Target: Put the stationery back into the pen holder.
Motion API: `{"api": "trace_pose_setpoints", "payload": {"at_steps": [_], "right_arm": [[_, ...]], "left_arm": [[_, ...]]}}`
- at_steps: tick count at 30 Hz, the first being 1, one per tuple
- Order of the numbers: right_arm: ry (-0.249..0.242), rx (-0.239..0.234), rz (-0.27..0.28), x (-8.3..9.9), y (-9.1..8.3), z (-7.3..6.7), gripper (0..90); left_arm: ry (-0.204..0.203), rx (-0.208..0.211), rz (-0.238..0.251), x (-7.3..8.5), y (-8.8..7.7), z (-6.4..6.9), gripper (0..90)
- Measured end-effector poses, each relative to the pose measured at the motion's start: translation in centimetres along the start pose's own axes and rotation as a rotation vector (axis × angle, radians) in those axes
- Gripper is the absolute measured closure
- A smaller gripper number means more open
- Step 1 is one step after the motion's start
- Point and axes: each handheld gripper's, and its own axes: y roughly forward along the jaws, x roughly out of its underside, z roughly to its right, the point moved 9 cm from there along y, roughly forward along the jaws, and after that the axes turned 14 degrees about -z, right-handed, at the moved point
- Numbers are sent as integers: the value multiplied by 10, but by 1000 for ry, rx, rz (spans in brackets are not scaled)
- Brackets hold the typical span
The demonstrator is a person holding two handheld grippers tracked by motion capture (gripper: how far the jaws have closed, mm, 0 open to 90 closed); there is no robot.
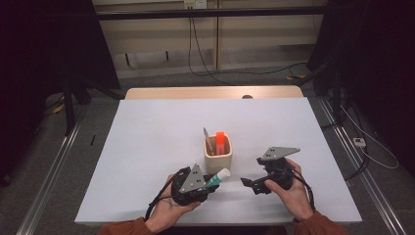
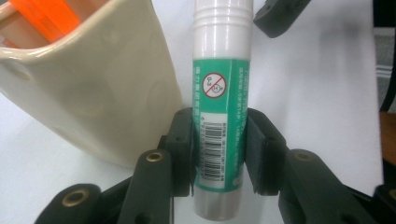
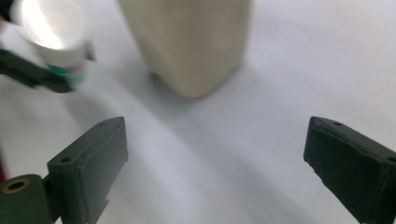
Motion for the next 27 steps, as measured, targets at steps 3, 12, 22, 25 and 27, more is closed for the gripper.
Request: {"api": "trace_pose_setpoints", "payload": {"at_steps": [3, 12, 22, 25, 27], "right_arm": [[39, 61, 22, 4, -4, 10, 90], [84, 135, 99, 17, -17, 26, 74], [150, 179, 170, 30, -24, 43, 80], [143, 235, 164, 34, -26, 50, 81], [161, 230, 177, 37, -28, 52, 81]], "left_arm": [[-19, 2, 12, -1, -4, -1, 664], [-52, -2, 48, -6, -19, -10, 664], [-98, -2, 72, -8, -30, -18, 664], [-97, 5, 74, -9, -30, -16, 664], [-99, 4, 83, -11, -33, -17, 664]]}}
